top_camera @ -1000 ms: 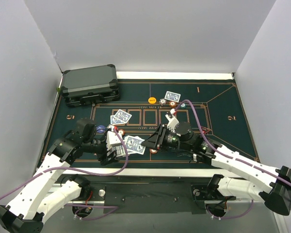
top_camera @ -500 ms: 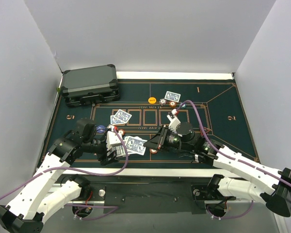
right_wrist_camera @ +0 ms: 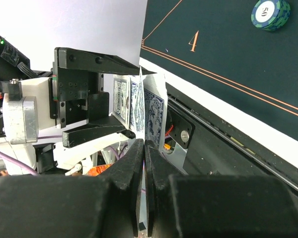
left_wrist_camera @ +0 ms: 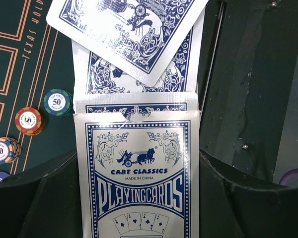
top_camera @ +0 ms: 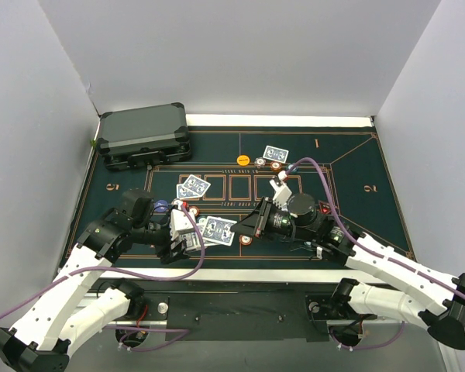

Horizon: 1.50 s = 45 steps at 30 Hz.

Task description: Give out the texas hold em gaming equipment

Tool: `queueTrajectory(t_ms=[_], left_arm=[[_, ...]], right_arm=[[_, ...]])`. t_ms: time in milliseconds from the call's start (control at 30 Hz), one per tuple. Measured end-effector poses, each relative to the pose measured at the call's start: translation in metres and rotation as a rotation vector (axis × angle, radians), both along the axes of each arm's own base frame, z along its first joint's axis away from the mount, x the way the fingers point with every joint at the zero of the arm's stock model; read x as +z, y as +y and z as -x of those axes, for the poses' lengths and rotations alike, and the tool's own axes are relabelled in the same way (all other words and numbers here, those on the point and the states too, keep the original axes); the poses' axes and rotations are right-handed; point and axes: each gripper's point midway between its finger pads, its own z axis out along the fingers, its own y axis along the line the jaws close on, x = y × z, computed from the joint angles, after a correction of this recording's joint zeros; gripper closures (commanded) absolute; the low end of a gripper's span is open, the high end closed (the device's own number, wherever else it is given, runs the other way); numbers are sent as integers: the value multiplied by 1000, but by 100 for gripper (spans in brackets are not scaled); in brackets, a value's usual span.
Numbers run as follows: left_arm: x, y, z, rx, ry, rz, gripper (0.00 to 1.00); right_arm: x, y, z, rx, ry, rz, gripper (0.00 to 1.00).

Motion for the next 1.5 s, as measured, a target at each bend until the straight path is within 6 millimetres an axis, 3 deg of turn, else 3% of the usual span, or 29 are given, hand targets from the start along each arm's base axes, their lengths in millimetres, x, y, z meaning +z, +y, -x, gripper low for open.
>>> queueTrajectory(t_ms=[167, 333, 500, 667, 867, 1067, 1333, 1500], left_arm=[[0, 0, 0, 0, -1, 1, 100], [0, 0, 0, 0, -1, 1, 100], [1, 0, 0, 0, -3, 1, 100], [1, 0, 0, 0, -3, 1, 100], [1, 0, 0, 0, -4, 2, 100], [1, 0, 0, 0, -4, 3, 100], [1, 0, 0, 0, -5, 3, 100], [1, 0, 0, 0, -6, 4, 100]], right_arm=[[7, 0, 0, 3, -8, -15, 100], [27, -1, -4, -1, -31, -59, 100], [52, -9, -22, -41, -54, -117, 100], [59, -26, -47, -97, -53, -128, 100], [70, -66, -122, -253, -80, -101, 100], [52, -95, -213, -360, -52, -20, 100], [-23, -135, -331, -457, 67, 96, 100], [-69, -159, -382, -498, 136, 138, 100]])
